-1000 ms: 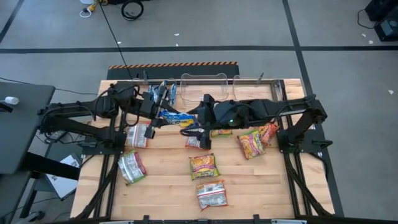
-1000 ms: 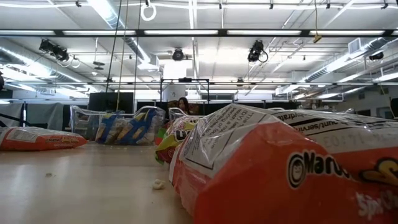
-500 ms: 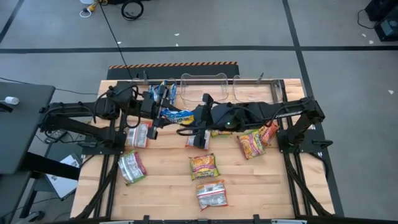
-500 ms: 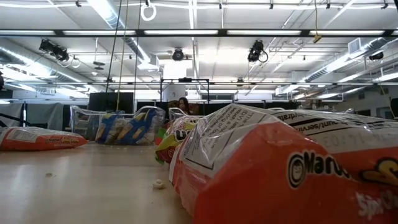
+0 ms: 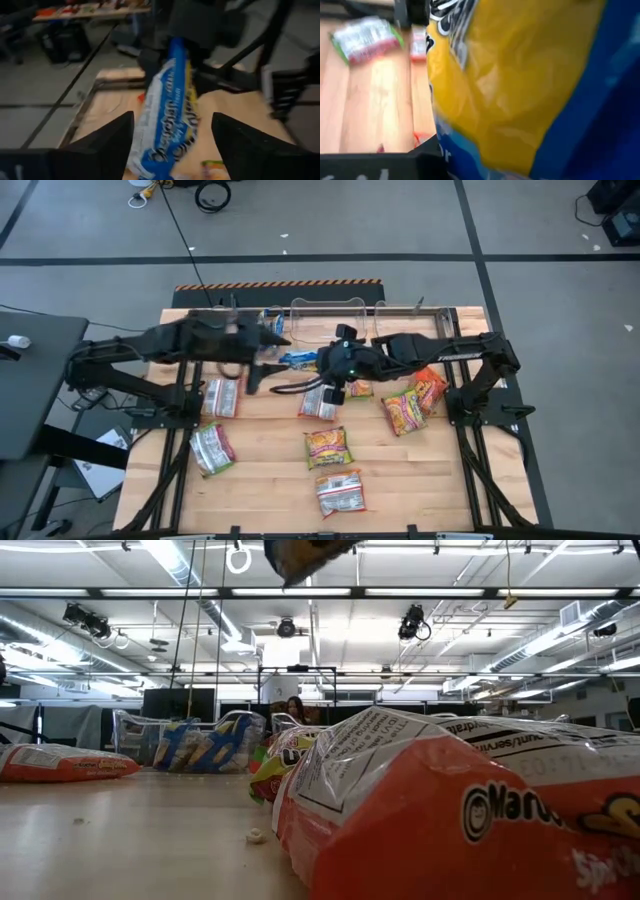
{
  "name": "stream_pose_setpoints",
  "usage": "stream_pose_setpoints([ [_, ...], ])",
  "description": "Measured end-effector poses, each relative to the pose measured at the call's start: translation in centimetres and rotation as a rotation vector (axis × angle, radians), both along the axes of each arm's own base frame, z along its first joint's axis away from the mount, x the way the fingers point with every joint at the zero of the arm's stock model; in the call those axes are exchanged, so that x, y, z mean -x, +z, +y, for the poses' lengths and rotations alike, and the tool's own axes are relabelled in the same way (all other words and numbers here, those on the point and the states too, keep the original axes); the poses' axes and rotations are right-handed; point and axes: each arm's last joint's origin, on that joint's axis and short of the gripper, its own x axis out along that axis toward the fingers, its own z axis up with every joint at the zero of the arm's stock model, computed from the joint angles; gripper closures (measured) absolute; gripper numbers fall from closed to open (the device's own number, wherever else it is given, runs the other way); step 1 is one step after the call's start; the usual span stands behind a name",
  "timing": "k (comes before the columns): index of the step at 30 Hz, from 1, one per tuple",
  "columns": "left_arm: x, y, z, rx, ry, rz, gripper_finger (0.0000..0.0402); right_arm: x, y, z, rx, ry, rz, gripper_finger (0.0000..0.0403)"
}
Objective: Sort Maruchan noodles
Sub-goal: Put the blue noodle pack into the left transparent bin
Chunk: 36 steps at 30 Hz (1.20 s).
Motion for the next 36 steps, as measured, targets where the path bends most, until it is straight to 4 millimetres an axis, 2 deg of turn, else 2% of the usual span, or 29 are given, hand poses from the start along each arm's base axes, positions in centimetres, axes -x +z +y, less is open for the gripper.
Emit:
stream_pose_setpoints([
  [8, -5.9, -4.6, 0.5, -0.042, 0.059, 0.165, 0.012, 0.6, -0.7, -0.6, -0.034, 0.068, 0.117, 0.0242],
  [15, -8.0, -5.7, -0.3, -0.015, -0.029, 0.141, 0.012, 0.8, -1.3, -0.4, -0.072, 0.09, 0.175, 0.024],
  [19, -8.9, -6.7, -0.5, -0.014, -0.036, 0.174, 0.0138, 0.7, -1.4, -0.4, -0.066, 0.103, 0.183, 0.0239],
  [26, -8.7, -6.6, -0.6, -0.098, -0.066, 0.187, 0.0238, 0.7, -1.4, -0.4, -0.061, 0.115, 0.187, 0.0215],
  [29, -8.1, -6.0, -0.6, -0.144, -0.084, 0.223, 0.0244, 1.4, -0.7, -0.4, -0.016, 0.12, 0.199, 0.0184],
  [33, -6.0, -4.5, -0.4, -0.28, -0.116, 0.427, 0.0244, 4.1, 1.5, -0.4, 0.029, 0.124, 0.234, 0.0144],
  [36, -3.5, -2.9, 0.2, -0.396, -0.172, 0.616, 0.0244, 6.7, 3.2, -0.6, 0.008, 0.102, 0.235, 0.0125],
])
